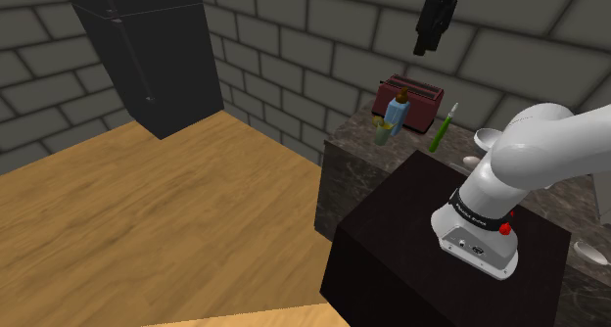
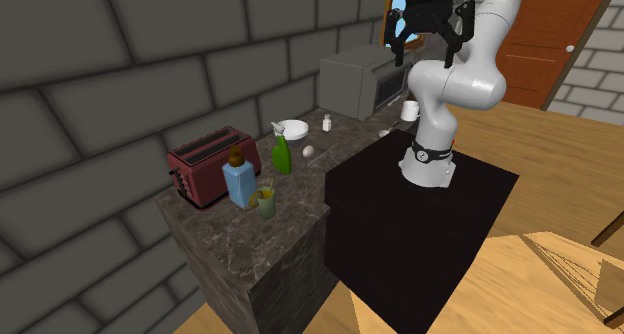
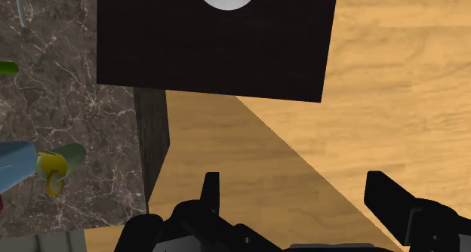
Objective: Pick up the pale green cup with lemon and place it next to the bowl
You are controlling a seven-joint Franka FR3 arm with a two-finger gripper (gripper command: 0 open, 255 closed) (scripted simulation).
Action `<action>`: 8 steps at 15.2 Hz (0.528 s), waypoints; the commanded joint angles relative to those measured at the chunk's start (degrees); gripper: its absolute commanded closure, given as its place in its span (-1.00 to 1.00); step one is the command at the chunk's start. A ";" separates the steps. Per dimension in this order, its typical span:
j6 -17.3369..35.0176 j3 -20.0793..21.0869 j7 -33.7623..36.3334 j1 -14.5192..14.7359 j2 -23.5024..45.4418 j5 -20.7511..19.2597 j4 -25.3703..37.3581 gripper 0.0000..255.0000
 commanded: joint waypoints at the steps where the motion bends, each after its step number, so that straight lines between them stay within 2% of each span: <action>1: 0.00 0.00 0.00 0.00 0.00 0.00 0.00 -1.00; 8: 11.73 -4.95 -6.42 -1.90 4.96 -4.36 -6.86 -1.00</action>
